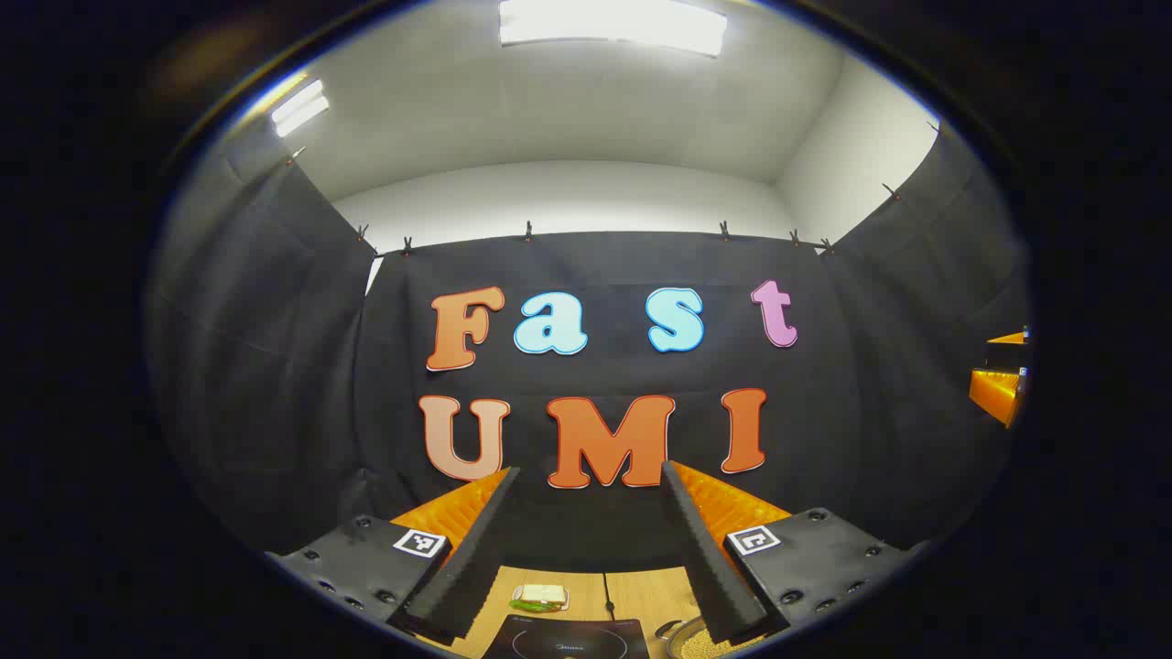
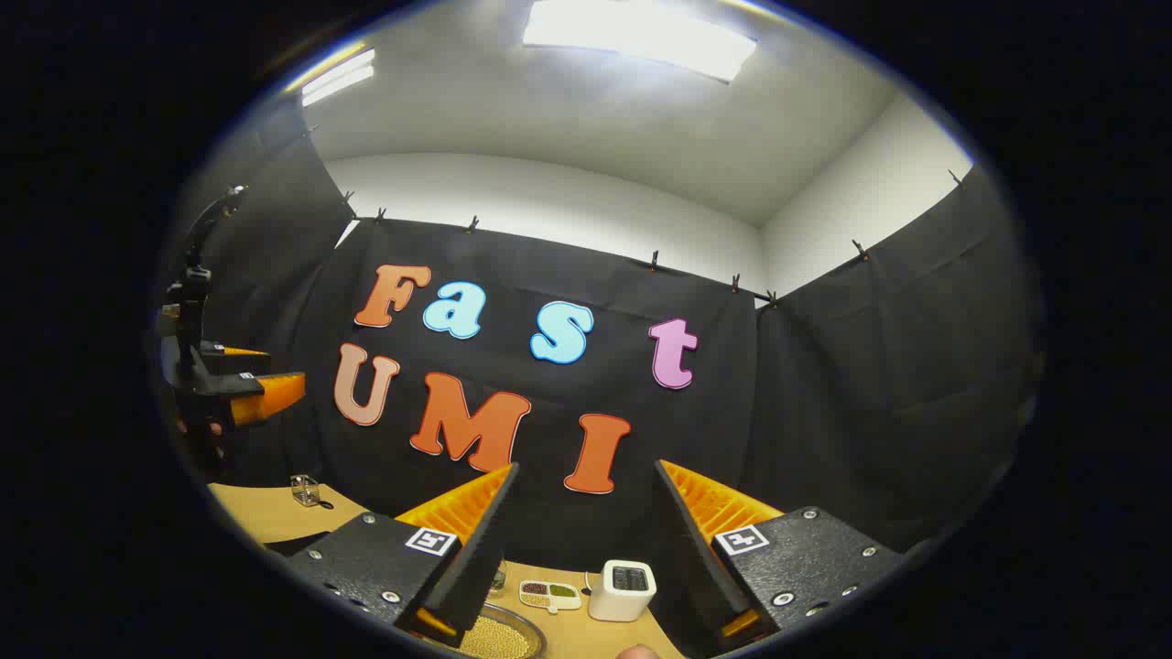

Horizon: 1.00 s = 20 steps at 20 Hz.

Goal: First push the handle of the pot to place it horizontally, then grasp the pot with both hands and set it on the induction cooktop.

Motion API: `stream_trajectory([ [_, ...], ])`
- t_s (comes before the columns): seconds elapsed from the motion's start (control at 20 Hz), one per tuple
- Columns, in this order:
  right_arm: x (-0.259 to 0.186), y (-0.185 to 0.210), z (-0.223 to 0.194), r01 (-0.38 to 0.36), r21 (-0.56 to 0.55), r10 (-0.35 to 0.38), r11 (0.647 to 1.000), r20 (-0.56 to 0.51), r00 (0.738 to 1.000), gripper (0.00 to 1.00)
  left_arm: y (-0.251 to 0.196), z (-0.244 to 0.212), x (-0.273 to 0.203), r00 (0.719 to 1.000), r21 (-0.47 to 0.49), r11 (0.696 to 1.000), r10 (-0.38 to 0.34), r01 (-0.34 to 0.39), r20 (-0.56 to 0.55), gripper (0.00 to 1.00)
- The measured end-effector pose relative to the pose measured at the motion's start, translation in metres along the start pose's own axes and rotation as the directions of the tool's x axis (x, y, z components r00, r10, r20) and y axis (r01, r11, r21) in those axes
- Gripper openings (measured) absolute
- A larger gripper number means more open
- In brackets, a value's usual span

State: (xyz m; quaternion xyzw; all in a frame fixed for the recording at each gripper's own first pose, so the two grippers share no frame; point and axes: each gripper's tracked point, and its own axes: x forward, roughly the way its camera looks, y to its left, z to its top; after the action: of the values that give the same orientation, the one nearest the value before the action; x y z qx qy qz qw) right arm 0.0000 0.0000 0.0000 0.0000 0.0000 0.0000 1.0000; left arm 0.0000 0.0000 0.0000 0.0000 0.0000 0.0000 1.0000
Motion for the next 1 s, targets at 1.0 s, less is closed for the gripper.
stream_trajectory([
  [1.0,0.002,-0.026,-0.027,-0.007,0.02,0.008,1.0,-0.039,0.999,0.87,0.001,-0.01,0.011,0.999,-0.094,0.995,0.025,-0.028,-0.029,1.0],
])
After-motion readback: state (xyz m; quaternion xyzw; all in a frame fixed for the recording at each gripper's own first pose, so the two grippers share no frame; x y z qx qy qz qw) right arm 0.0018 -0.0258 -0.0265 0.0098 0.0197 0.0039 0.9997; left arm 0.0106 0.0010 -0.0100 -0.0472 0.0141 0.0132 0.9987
